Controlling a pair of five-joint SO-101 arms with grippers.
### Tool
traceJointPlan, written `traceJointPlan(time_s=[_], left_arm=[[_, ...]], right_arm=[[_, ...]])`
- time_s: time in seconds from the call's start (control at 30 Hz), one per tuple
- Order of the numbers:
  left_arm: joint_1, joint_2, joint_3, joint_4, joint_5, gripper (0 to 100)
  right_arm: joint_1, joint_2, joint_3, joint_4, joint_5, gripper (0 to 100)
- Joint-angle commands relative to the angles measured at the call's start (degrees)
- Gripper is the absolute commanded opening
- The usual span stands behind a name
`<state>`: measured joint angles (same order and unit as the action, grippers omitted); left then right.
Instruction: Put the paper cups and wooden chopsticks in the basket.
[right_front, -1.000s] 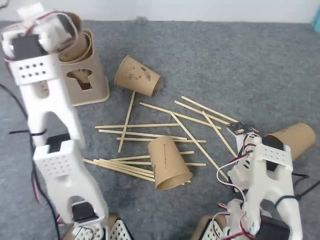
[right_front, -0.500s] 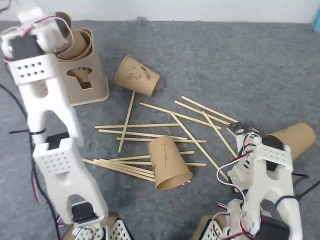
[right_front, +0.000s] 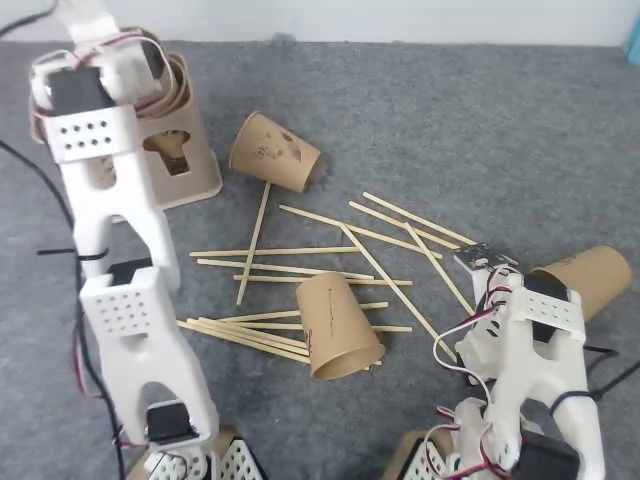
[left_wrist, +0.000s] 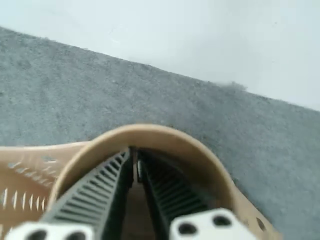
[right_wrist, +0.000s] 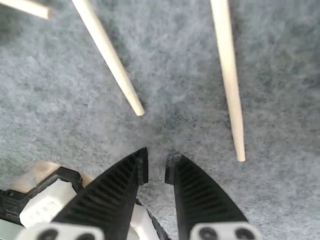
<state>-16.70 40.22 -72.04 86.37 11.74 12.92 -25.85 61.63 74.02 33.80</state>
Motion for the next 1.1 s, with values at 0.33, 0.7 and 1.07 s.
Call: traceJointPlan(time_s=[0.33, 0.7, 1.07], left_arm=[[2.55, -4.13, -23.08, 10.73, -8.09, 1], [2.81, 12.75, -20.09, -2.29, -8.35, 1], [1.14, 17.58, -24.40, 4.40, -8.26, 1]], right_arm=[[-0.40, -2.07, -0.53, -0.31, 0.70, 6.9], [-0.40, -2.07, -0.44, -0.22, 0.70, 6.9], [-0.40, -2.07, -0.44, -0.31, 0.70, 6.9]])
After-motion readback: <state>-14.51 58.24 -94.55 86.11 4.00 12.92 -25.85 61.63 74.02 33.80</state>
